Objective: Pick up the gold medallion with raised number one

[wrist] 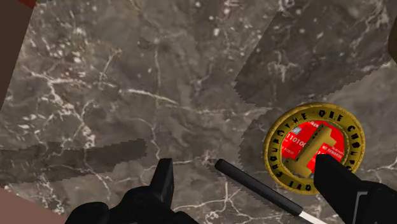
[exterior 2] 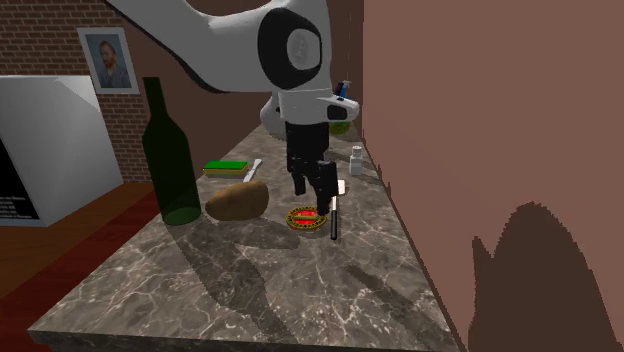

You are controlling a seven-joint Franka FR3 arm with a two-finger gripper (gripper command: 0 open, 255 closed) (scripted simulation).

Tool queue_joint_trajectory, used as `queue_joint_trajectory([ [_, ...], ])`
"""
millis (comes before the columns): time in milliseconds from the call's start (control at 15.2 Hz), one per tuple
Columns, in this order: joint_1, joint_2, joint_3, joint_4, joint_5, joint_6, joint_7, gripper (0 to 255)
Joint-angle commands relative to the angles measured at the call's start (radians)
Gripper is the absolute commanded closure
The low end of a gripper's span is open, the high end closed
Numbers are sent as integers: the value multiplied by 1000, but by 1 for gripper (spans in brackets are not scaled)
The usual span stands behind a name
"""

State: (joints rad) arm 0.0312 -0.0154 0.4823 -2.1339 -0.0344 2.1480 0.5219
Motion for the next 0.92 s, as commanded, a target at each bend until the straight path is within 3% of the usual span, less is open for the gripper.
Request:
queue_joint_trajectory([
  [0,12,83,14,47,-47,29,59,0],
  [330,64,263,14,184,-153,50,171,0],
  [858,77,319,-2,148,-195,135,201,0],
])
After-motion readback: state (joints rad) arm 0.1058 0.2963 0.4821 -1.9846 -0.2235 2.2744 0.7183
